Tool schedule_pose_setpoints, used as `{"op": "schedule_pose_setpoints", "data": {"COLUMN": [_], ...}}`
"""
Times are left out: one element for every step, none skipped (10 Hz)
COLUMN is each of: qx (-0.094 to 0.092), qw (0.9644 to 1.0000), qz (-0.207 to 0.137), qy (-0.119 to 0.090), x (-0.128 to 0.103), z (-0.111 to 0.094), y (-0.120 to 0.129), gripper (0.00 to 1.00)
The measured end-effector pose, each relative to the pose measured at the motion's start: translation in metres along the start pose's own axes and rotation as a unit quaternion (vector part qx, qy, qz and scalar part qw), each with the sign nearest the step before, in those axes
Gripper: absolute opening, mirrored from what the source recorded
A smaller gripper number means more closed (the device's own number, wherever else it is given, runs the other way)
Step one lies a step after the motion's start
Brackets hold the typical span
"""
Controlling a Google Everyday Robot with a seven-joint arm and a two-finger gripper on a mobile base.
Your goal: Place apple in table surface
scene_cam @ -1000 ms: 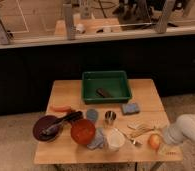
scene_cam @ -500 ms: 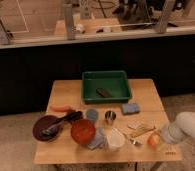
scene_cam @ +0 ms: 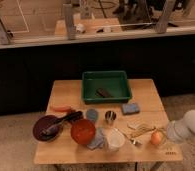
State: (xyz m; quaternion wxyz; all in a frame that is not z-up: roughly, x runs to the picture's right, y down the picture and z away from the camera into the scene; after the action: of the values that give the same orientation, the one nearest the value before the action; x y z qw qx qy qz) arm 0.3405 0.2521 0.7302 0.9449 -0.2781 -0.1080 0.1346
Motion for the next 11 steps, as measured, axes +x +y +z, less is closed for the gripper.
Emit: {"op": "schedule_pose_setpoints", "data": {"qx": [0.006,0.014,0.024,0.036,0.040,0.041,0.039,0.036,0.029,0.020,0.013], "qw": [1.0000,0.9999,0.9996,0.9993,0.9991,0.9990,0.9991,0.9992,0.9995,0.9997,0.9998], "qz": [-0.001,-0.003,-0.008,-0.012,-0.014,-0.016,-0.018,-0.015,-0.015,-0.015,-0.015], "qy": [-0.005,-0.007,-0.008,-0.008,-0.008,-0.007,-0.006,-0.004,0.002,0.007,0.009], "x": [-0.005,-0.009,-0.014,-0.018,-0.019,-0.022,-0.022,-0.020,-0.017,-0.014,-0.007], "z": [-0.016,-0.032,-0.048,-0.063,-0.069,-0.072,-0.069,-0.063,-0.052,-0.033,-0.013], "y": [-0.002,-0.004,-0.006,-0.006,-0.005,-0.006,-0.006,-0.005,-0.005,-0.005,-0.003], "gripper": [0.00,0.00,0.00,0.00,0.00,0.00,0.00,0.00,0.00,0.00,0.00]}}
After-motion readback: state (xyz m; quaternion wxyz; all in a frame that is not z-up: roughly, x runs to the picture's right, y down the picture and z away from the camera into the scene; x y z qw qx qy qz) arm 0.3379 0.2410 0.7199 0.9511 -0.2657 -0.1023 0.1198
